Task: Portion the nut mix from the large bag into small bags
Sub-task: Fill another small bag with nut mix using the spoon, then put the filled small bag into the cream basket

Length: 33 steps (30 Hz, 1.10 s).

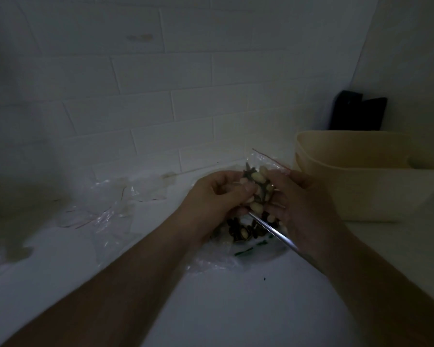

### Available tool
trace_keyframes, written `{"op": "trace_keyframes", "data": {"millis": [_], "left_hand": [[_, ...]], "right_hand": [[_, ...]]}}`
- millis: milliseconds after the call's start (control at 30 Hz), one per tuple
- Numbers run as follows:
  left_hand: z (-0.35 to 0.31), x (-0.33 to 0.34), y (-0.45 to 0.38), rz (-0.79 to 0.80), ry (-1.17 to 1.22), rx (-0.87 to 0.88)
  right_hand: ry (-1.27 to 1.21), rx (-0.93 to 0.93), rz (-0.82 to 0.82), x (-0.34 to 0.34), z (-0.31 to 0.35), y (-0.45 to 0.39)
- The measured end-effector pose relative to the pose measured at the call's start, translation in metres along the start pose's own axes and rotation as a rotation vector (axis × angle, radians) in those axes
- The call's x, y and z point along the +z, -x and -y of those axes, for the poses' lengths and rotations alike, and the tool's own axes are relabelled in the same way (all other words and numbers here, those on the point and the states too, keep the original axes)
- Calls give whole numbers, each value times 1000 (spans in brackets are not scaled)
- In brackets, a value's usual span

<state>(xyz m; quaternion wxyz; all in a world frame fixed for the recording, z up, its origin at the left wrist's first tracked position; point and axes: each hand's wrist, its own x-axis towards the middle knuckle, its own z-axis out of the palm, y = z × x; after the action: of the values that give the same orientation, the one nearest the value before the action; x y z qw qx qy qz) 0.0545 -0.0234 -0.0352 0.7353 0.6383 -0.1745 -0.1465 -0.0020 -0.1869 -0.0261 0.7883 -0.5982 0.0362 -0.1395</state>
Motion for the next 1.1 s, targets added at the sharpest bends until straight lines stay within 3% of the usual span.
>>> {"op": "trace_keyframes", "data": {"millis": [233,533,700,800,900,1000,1100], "left_hand": [[1,-4,-2,-21,12,82],[8,-7,-4,39,28,106],[5,-2,-8,-24,-72,121],[-5,-4,-12,22,-123,115],[-17,-4,-18,139,-122,-6],[-36,12,-35,26,45,-210],[-53,42,-52,16,52,-251]], "right_hand": [[-7,38,110,3,-3,-1],[-5,52,108,-2,-8,-3],[-28,35,140,1,-5,3],[-64,26,145,4,-1,5],[-142,42,129,4,5,9],[-211,10,96,2,20,9],[-177,-83,83,-4,44,9]]}}
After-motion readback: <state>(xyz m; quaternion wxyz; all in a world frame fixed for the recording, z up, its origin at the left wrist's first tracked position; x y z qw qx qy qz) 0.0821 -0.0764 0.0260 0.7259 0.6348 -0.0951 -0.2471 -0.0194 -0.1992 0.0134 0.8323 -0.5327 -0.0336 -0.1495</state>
